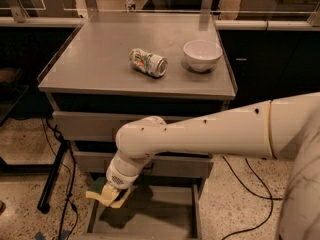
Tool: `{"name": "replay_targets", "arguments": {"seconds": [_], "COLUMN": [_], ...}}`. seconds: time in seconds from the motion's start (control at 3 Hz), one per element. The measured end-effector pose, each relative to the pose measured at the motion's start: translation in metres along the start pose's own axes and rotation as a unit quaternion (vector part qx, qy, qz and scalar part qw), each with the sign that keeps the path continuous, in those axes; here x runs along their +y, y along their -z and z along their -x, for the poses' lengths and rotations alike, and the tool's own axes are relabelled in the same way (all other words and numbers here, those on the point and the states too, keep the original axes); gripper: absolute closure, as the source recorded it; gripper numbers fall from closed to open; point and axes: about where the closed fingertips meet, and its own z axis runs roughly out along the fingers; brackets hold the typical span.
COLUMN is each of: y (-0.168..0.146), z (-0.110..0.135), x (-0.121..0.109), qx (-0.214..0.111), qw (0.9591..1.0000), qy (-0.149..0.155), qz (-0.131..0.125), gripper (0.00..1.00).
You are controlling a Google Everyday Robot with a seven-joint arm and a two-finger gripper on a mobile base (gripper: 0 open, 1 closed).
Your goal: Place sponge into bottom drawer
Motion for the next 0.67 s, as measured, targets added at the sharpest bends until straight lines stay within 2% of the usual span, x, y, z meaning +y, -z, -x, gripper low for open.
{"name": "replay_targets", "arguments": {"seconds": [0.33,0.67], "y": [0.000,-0.035], "z": [0.000,-0.022], "x": [0.000,-0.007], "qx": [0.000,0.015], "qw": [1.0000,0.9990], "qy": [0.000,-0.036], "qz": [0.000,0.021], "gripper": [1.00,1.00]}}
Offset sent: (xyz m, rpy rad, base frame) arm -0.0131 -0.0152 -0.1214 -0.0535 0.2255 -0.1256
